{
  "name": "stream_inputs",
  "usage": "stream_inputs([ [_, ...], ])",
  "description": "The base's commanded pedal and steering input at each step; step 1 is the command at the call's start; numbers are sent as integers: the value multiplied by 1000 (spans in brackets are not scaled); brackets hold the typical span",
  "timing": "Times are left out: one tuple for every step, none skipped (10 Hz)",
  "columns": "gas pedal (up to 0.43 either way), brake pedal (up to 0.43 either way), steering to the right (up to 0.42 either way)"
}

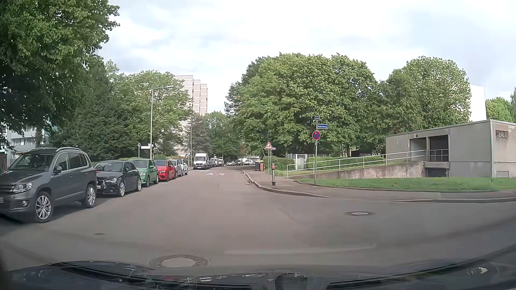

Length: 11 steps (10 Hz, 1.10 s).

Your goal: Follow the waypoints while adhering to traffic rules and regulations

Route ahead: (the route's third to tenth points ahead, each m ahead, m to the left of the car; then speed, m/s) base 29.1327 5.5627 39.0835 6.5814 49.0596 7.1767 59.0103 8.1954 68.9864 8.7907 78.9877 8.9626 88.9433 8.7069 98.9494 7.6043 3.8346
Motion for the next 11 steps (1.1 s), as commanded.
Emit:
stream_inputs([
  [197,0,-69],
  [197,0,-74],
  [197,0,-79],
  [197,0,-82],
  [197,0,-84],
  [197,0,-87],
  [197,0,-88],
  [197,0,-89],
  [197,0,-87],
  [197,0,-81],
  [197,0,-73],
])
